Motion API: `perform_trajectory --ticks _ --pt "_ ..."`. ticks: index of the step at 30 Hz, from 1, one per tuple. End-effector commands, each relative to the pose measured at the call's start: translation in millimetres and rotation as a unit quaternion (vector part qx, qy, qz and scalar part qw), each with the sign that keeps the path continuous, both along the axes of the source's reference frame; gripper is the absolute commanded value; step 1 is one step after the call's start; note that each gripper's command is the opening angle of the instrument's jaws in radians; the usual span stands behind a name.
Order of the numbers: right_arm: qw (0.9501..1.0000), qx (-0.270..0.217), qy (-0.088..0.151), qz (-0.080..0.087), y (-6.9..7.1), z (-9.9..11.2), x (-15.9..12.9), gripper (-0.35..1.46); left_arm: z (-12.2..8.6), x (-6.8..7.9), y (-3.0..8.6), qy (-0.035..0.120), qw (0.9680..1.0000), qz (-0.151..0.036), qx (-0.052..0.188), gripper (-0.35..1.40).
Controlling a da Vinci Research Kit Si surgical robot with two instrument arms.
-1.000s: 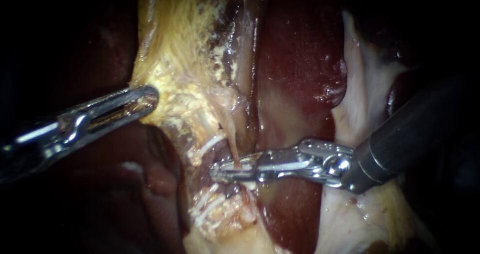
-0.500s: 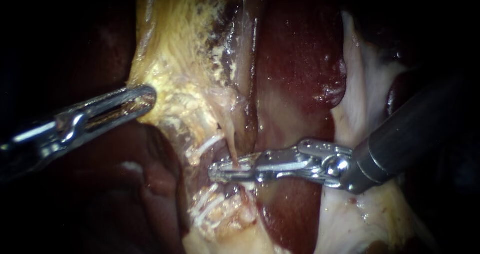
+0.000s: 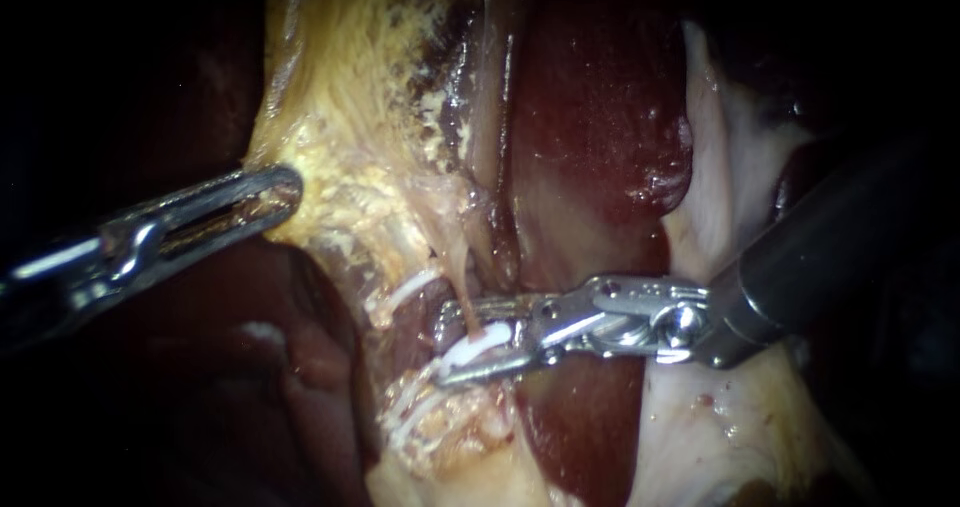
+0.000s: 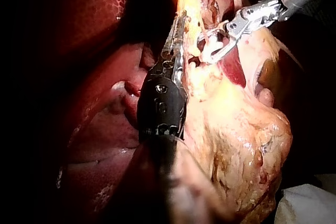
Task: Going back second clip right tube
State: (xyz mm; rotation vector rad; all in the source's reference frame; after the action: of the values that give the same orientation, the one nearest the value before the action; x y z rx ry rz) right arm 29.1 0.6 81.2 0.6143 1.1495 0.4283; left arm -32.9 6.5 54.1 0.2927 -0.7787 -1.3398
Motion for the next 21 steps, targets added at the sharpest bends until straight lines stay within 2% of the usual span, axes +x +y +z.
perform_trajectory --ticks 1,6,9,18,21 --pt "1.0 -0.005 0.002 -0.003 -0.1 -0.3 -0.2 0.6 0.0 0.0 0.0 0.0 1.0 0.0 0.0 -0.35" --pt "0.9996 -0.014 0.014 -0.021 -1.2 -1.8 -0.4 0.6 0.0 0.1 0.0 0.0 1.0 0.0 0.0 -0.35" --pt "0.9994 -0.019 0.017 -0.025 -1.4 -2.2 -0.1 0.6 0.0 0.1 -0.1 0.0 1.0 0.0 0.0 -0.35" --pt "0.9987 -0.036 0.02 -0.029 -0.9 -1.4 -0.5 0.6 0.1 0.0 -0.2 0.0 1.0 0.0 -0.001 -0.35" --pt "0.9982 -0.039 0.026 -0.038 -1.1 -1.5 -0.8 0.6 0.1 0.0 -0.2 0.0 1.0 0.0 -0.001 -0.35"
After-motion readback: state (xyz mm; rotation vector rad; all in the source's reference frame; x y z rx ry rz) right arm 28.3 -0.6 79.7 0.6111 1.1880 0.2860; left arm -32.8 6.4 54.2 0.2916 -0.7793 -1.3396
